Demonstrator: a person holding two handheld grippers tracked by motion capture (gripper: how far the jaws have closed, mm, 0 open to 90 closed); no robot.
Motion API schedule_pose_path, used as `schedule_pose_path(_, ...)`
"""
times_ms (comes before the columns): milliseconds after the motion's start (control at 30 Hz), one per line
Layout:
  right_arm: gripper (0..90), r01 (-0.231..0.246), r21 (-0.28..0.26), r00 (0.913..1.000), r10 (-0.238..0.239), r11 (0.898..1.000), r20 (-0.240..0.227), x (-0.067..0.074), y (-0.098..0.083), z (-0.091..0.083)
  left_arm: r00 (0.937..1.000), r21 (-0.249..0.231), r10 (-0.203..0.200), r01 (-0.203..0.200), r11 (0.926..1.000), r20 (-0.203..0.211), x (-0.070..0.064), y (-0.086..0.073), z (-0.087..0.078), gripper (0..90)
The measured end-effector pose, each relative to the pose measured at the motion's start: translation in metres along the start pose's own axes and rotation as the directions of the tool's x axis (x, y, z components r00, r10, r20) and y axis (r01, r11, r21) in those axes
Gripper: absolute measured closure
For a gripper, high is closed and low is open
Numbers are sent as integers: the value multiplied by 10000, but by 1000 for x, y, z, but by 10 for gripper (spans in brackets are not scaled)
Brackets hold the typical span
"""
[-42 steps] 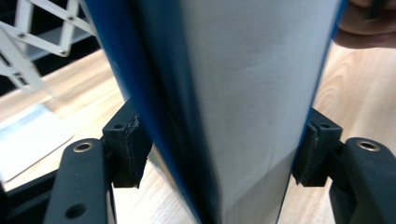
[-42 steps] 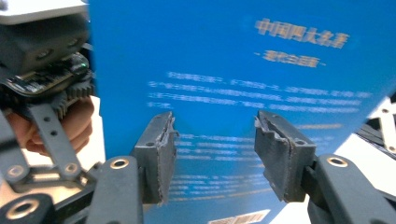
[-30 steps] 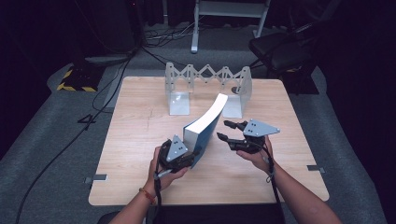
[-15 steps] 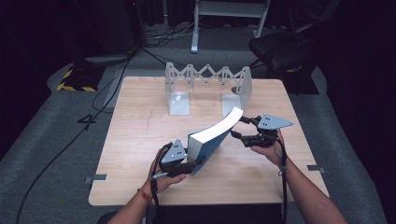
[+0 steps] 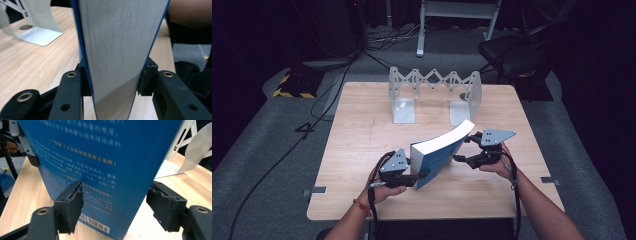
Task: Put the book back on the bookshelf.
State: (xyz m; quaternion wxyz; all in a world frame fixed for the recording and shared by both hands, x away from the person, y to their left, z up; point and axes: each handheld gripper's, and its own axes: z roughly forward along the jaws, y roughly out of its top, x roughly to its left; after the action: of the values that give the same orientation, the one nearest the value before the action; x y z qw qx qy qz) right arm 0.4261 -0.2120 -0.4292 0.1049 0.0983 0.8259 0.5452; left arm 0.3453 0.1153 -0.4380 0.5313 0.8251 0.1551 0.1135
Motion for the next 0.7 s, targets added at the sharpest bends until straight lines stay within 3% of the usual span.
schedule_pose_path(200,443,-160,36,9998,160,9999,-82,-5,-3,-2,9951,369,366,-334,9988,-915,1,0,-8,549)
schedule_pose_path(367,454,170,220,9993,-162,9996,-337,-3,-2,-1,9977,512,306,-275,9983,-599,4,-1,-15,577)
schedule_pose_path(433,394,287,357,9992,-277,9989,-279,-1,-1,4,9985,497,257,-232,9985,-491,5,-1,-15,581)
schedule_pose_path(533,345,305,513,9993,-294,9982,-226,0,-2,15,9993,425,220,-207,9989,-310,6,-2,-15,584)
schedule_pose_path(700,330,168,456,9977,-138,9988,-661,-4,-4,25,9987,468,316,-297,9985,-395,6,-2,-15,578)
